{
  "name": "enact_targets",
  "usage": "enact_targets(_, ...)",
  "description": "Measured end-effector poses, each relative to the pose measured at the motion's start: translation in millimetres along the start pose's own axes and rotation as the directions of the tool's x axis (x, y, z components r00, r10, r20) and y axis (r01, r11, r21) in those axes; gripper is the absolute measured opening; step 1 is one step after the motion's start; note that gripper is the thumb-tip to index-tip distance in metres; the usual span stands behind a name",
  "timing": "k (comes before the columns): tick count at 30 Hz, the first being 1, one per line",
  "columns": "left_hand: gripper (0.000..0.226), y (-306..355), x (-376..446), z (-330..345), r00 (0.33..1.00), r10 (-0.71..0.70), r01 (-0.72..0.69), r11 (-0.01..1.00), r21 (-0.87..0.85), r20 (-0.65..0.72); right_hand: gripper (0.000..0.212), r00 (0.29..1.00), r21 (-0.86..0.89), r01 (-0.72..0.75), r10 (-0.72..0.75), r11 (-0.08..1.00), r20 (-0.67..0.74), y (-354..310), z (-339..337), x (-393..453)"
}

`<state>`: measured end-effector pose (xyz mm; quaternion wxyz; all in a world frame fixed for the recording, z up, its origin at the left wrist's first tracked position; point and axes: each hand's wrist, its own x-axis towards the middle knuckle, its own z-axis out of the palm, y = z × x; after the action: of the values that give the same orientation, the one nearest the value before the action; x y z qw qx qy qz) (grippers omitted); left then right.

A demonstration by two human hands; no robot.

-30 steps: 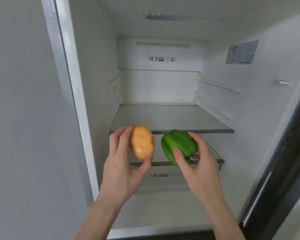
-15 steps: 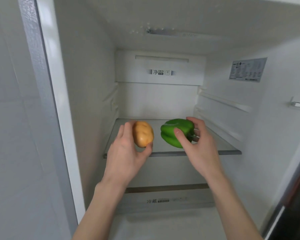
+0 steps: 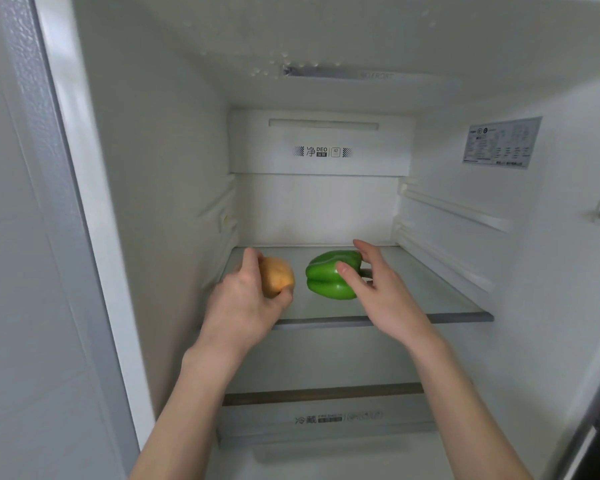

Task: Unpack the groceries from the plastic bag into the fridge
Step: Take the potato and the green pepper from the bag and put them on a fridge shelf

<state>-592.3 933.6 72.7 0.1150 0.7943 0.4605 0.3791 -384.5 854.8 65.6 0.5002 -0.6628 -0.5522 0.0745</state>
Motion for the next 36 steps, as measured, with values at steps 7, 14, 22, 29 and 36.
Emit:
enact_targets(7,0.055,-3.5,9.1,5.0,0.999,0.031,-0.032,0.999,-0.019,-0.016,0.066,1.0,-0.025,0.008,-0.008,1.0,0.023,2.4,2.1,4.4)
enact_targets(14,0.048,-2.2,10.1,13.7,0.997,0.034,-0.034,0.999,0.006,-0.071,0.068,0.999,-0.028,0.012,-0.011,1.0,0.037,0.5,1.1,3.3)
enact_targets(22,0.047,-4.2,9.4,12.9,0.996,0.022,-0.018,0.999,0.042,-0.092,0.068,0.999,-0.032,0.013,-0.012,0.999,0.031,-2.5,4.2,6.4)
enact_targets(29,0.05,-2.6,2.5,13.1,0.996,0.043,-0.039,0.998,0.039,-0.084,0.066,1.0,-0.055,0.016,-0.015,0.998,0.014,-1.5,6.5,6.5)
enact_targets(36,0.055,-0.3,-9.2,7.3,0.992,0.072,-0.069,0.997,0.034,-0.107,0.073,0.999,-0.104,0.042,-0.044,0.994,-0.022,-9.1,1.0,-4.6)
